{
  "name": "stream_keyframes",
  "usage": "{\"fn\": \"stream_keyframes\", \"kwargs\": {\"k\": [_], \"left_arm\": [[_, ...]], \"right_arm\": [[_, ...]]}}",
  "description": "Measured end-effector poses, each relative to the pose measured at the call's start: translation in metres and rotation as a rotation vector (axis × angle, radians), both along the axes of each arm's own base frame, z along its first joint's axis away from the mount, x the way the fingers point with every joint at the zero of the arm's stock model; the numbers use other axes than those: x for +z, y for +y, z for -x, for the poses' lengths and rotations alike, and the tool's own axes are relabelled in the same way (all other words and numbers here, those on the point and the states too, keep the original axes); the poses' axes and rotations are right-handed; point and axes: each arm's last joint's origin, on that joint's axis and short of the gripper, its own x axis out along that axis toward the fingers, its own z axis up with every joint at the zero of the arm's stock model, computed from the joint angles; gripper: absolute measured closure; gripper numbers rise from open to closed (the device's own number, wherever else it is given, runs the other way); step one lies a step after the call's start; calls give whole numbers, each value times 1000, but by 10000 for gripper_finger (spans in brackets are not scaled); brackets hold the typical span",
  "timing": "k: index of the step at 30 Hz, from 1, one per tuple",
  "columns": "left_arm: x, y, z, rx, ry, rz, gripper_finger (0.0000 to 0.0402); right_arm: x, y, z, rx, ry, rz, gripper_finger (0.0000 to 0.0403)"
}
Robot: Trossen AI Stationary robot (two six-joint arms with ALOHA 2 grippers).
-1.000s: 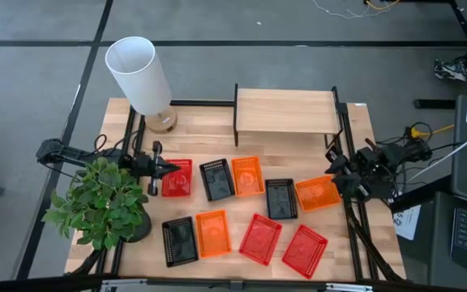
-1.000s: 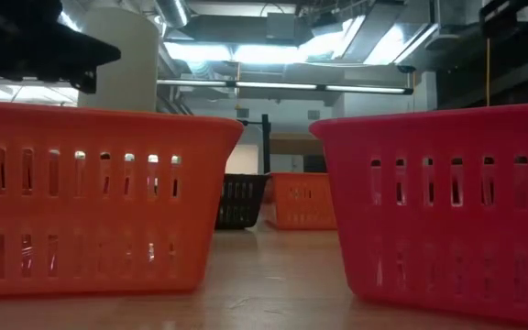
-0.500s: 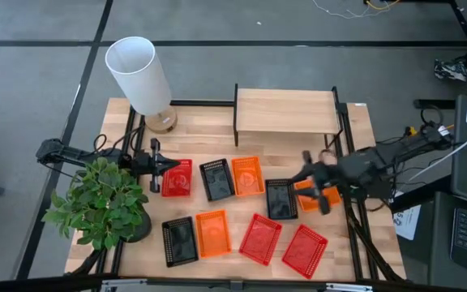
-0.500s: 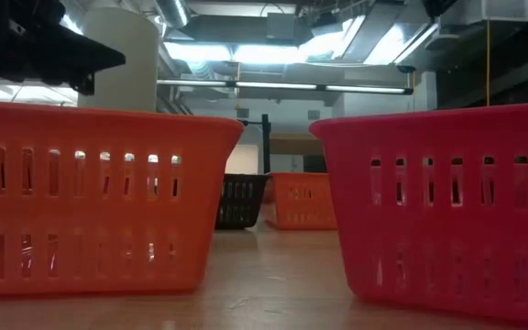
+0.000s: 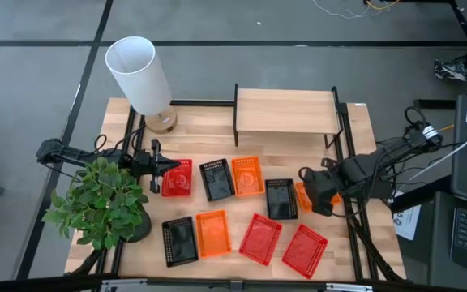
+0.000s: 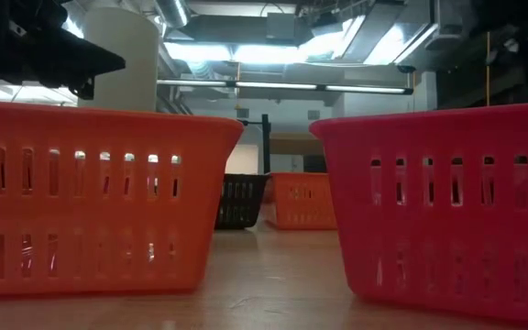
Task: Stack baskets on shelf by color
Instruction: Put the top right orange bin on the shelf
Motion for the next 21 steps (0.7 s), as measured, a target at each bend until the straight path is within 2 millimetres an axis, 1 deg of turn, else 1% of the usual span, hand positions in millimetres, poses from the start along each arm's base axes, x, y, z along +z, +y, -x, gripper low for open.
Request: {"fn": "stream_keyframes", "kwargs": {"k": [3, 7, 10, 12, 17, 19, 21], "left_arm": [[0, 0, 0, 0, 2, -1, 401], [-1, 0, 0, 0, 5, -1, 401], [-1, 0, 0, 0, 6, -2, 401], [-1, 0, 0, 0, 6, -2, 401], [-1, 0, 0, 0, 6, -2, 401], [-1, 0, 0, 0, 6, -2, 401], [-1, 0, 0, 0, 7, -2, 401]], "right_arm": [[-11, 7, 8, 53, -28, -13, 267], [-35, 15, 17, 117, -38, -31, 267], [-52, 18, 21, 119, -37, -54, 267], [-58, 20, 21, 114, -57, -70, 267], [-64, 21, 20, 99, -71, -92, 267], [-63, 22, 20, 50, -79, -105, 267], [-60, 22, 16, -61, -126, -105, 267]]}}
